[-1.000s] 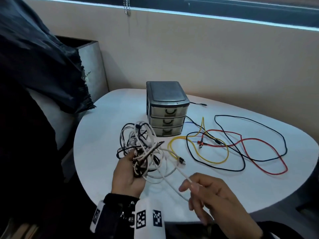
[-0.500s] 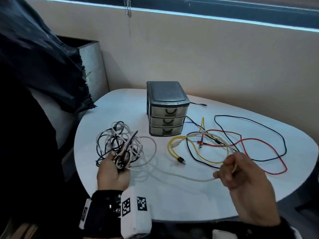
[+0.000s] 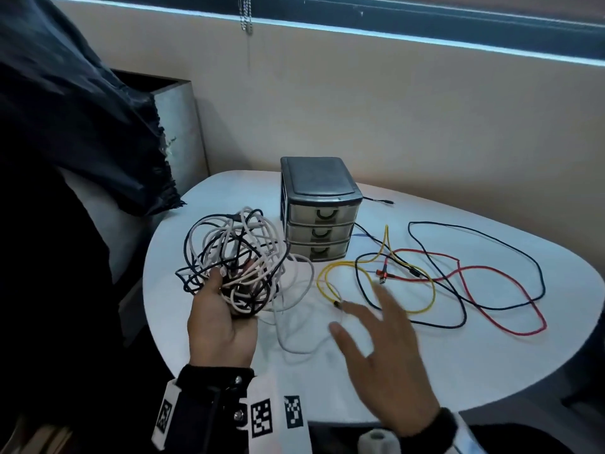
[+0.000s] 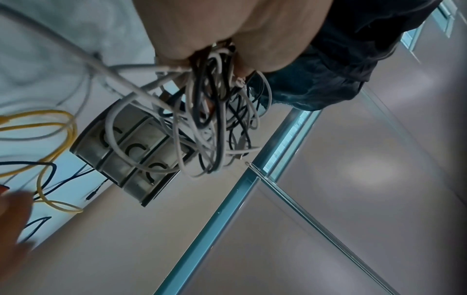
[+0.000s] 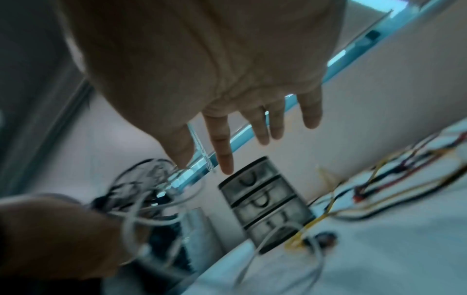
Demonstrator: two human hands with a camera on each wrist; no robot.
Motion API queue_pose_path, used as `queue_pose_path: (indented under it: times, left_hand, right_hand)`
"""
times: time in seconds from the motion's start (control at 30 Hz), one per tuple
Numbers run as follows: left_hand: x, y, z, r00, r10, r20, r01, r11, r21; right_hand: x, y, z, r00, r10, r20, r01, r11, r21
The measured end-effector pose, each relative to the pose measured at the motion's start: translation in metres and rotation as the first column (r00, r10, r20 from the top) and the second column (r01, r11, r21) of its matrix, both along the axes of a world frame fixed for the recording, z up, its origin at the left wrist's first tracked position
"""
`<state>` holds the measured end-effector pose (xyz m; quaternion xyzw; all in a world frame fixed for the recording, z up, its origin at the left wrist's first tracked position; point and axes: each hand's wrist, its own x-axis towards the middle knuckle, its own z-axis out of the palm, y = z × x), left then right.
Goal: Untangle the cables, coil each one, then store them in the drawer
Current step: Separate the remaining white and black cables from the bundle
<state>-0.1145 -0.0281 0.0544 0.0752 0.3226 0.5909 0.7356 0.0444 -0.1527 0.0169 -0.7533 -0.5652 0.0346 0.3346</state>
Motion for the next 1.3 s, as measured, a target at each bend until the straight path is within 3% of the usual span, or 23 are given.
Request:
queue_pose_path:
  times: [0.07,0.13,0.2,0.23,0.33,0.4,0.6,0.9,1.0,1.1,1.2,1.3]
  left_hand:
    - [0.002,-0.001,0.002,1.000,0.008,0.004,-0.008,1.000,0.008]
    - [0.005,-0.004,0.004,1.000,-0.007,0.020,0.007,1.000,0.021]
    - [0.007,-0.007,0.006,0.999,-0.022,0.028,0.021,0.999,0.043]
    - [0.007,-0.008,0.007,0.999,-0.024,0.029,0.022,0.999,0.048]
    - [0.001,-0.005,0.008,1.000,0.015,0.018,-0.016,0.998,0.066]
    - [-0.003,-0.003,0.007,0.998,0.058,0.023,-0.060,0.994,0.091]
    - [0.015,-0.018,0.005,0.996,0.057,-0.062,-0.048,0.989,0.139]
    - [0.014,-0.019,0.003,0.995,-0.029,-0.096,0.042,0.990,0.135]
    - [0.010,-0.018,0.002,0.983,-0.158,-0.095,0.168,0.980,0.107]
    - [0.014,-0.021,0.002,0.953,-0.292,-0.079,0.298,0.950,0.089]
    - [0.022,-0.029,0.006,0.917,-0.395,-0.053,0.398,0.916,0.059]
    - [0.027,-0.039,0.017,0.862,-0.507,-0.029,0.508,0.860,0.060]
  right_hand:
    - [-0.026,0.003,0.006,0.946,0.145,-0.291,-0.200,0.965,-0.171]
    - [-0.045,0.009,0.004,0.770,0.152,-0.620,-0.402,0.870,-0.285]
    - [-0.056,0.016,-0.003,0.621,0.232,-0.749,-0.490,0.860,-0.140]
    - [-0.057,0.017,-0.004,0.605,0.257,-0.753,-0.471,0.878,-0.079]
    - [-0.047,0.015,0.008,0.652,0.306,-0.693,-0.367,0.928,0.065]
    - [-0.034,0.011,0.017,0.613,0.310,-0.727,-0.330,0.936,0.122]
    - [-0.031,0.023,0.035,0.647,0.325,-0.689,-0.338,0.933,0.122]
    - [-0.002,0.018,0.038,0.569,0.217,-0.793,-0.309,0.950,0.038]
    - [0.025,0.020,0.044,0.645,0.189,-0.740,-0.163,0.981,0.109]
    - [0.038,0.028,0.067,0.785,0.194,-0.589,-0.084,0.974,0.209]
    - [0.034,0.046,0.088,0.894,0.281,-0.350,-0.236,0.957,0.167]
    - [0.032,0.065,0.095,0.899,0.407,-0.166,-0.404,0.913,0.048]
